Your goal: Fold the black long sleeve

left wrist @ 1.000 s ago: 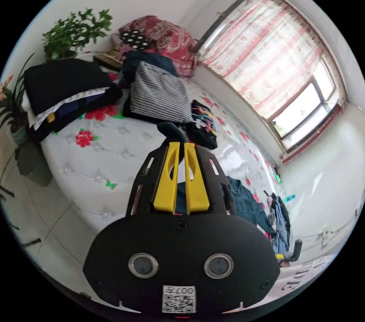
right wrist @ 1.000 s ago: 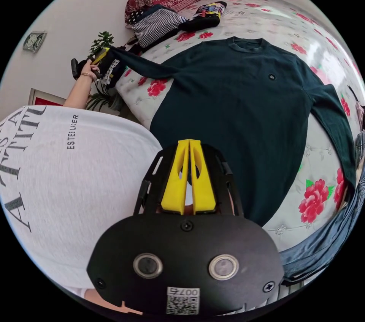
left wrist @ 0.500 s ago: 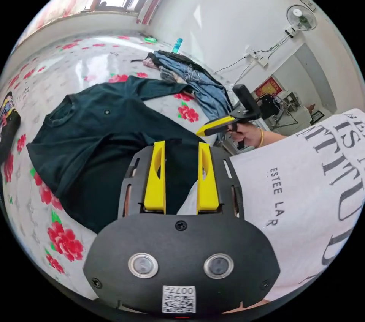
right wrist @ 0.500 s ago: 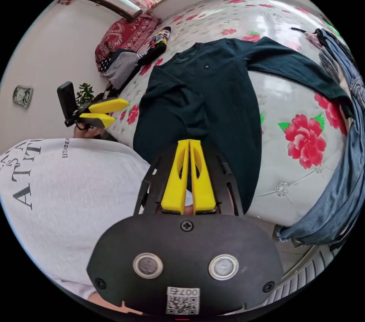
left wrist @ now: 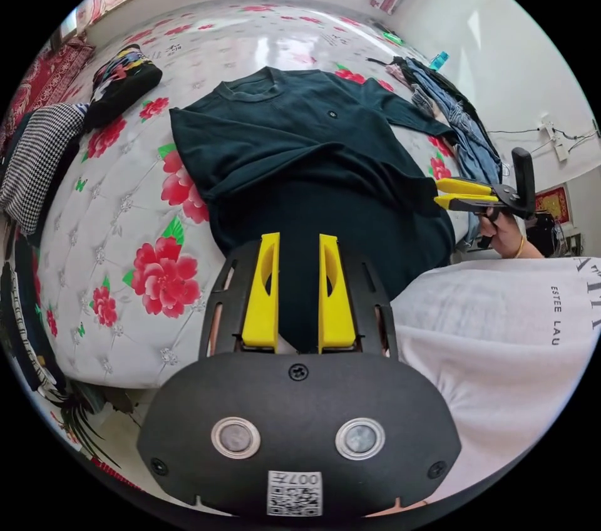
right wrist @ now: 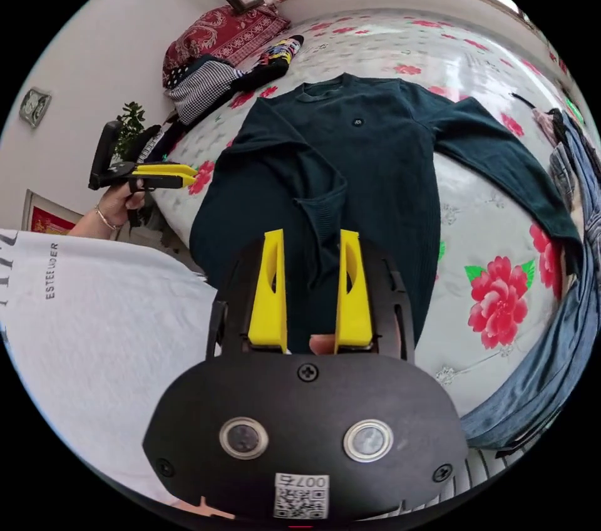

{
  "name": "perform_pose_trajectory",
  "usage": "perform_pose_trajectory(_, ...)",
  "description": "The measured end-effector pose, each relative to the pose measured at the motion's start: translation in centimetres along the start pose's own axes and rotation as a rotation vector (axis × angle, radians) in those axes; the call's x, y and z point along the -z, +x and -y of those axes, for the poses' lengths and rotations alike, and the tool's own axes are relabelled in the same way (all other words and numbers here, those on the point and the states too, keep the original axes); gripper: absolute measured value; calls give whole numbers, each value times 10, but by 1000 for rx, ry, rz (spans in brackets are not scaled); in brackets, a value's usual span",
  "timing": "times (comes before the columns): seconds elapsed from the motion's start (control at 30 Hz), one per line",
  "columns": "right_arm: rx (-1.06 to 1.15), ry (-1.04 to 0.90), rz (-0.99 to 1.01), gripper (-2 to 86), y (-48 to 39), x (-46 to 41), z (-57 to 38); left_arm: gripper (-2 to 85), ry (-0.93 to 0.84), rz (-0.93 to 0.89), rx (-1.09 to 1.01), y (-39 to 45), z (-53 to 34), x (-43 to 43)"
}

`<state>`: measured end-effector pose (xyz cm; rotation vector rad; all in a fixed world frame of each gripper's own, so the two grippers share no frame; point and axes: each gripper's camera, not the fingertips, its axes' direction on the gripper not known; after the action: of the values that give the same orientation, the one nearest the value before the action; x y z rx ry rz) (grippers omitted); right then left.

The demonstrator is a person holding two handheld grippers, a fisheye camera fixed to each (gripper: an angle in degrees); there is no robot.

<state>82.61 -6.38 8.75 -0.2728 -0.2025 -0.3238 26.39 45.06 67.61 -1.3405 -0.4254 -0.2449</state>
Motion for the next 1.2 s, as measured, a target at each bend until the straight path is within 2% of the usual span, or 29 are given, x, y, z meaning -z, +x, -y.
perform_pose_trajectory(0.07,23,-17,-101,23,0,4,19,98,-33,9,14,-6,9,-13)
perform_pose_trajectory(0.2,173,158,-175,3,-22,72,34,95,-100,52,42,-20,31,-39)
perform_pose_trajectory(0.27,354,257,-203,0,-47,118,28,91,-104,64,61,-27,37,-46)
perform_pose_trajectory(0.37,479,203,-213,-2,-63,133,16,86,-140,91,106,-42,41,-60)
perform_pose_trajectory(0.43,459,86,-215,-2,-55,112,8,70,-149,141,102,-50,37,-68)
perform_pose_trajectory(0.5,322,-140,-203,-3,-24,53,-9,58,-121,145,88,-53,32,-67)
perform_pose_trajectory(0.6,105,-314,-71,-2,12,-4,-41,47,-102,137,80,-59,27,-65)
perform_pose_trajectory(0.8,3,-302,-94,-2,21,-2,-60,38,-82,95,151,-78,22,-45)
perform_pose_trajectory(0.93,-3,-143,-44,-1,25,37,-44,43,31,92,115,-72,13,-18)
perform_pose_trajectory(1.03,60,-55,22,1,18,45,-19,36,43,32,127,-69,15,-19)
perform_pose_trajectory(1.2,120,-194,152,4,13,-9,15,16,-2,-28,154,-56,15,-36)
